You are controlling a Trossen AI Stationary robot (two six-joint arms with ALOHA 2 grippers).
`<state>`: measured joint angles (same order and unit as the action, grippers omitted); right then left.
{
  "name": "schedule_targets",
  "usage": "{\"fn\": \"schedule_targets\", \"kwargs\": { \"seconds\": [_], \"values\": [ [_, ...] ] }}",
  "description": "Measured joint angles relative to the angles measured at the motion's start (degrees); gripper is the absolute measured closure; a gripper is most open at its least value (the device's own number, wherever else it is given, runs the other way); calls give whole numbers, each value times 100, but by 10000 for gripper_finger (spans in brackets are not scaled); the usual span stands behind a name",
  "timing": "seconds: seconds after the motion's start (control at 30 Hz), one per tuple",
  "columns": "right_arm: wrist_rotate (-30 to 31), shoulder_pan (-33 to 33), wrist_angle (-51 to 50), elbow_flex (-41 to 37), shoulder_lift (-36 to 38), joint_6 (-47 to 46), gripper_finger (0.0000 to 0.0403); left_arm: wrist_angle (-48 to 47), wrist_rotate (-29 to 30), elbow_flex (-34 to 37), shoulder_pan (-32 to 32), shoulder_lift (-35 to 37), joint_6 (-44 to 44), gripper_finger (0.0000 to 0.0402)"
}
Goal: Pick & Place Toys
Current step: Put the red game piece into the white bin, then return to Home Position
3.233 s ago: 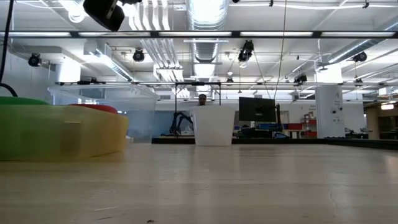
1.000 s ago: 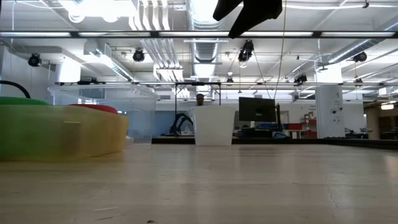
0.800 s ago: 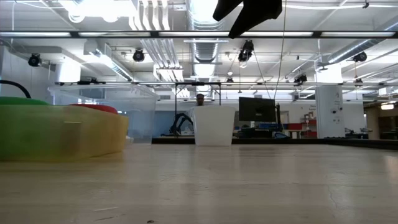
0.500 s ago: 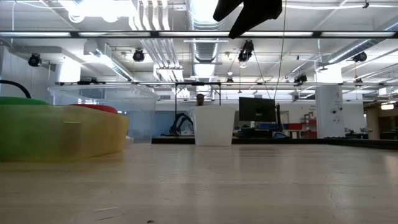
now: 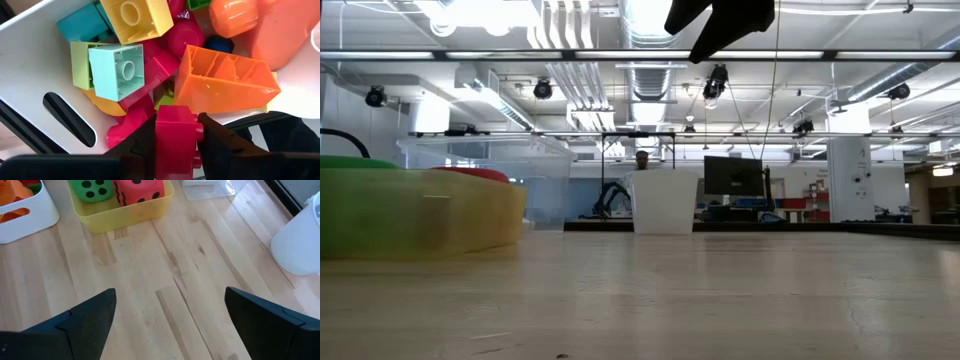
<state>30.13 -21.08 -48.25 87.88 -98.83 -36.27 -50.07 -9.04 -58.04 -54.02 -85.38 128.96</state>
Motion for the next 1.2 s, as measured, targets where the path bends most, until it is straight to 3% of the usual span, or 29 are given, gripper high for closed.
{"fn": "schedule_targets", "kwargs": {
  "seconds": [0.27, 0.7, 0.83, 1.0, 1.2],
  "values": [
    [-4, 0, 0, 0, 0, 20, 35, 6, 0, 0, 1, 0, 113, 240],
    [-19, 0, -232, -2, 0, -180, 35, -80, 2, 0, 7, 50, 204, 75],
    [-152, 0, -236, -2, 47, -253, 35, -129, 125, 0, 13, 310, 204, 44],
    [-205, 0, -255, -4, 303, -155, 35, -213, 658, -2, 40, 871, 204, 54],
    [-210, 34, -260, -4, 864, 7, 35, -324, 1941, -11, 332, 1614, -192, 145]
  ]
}}
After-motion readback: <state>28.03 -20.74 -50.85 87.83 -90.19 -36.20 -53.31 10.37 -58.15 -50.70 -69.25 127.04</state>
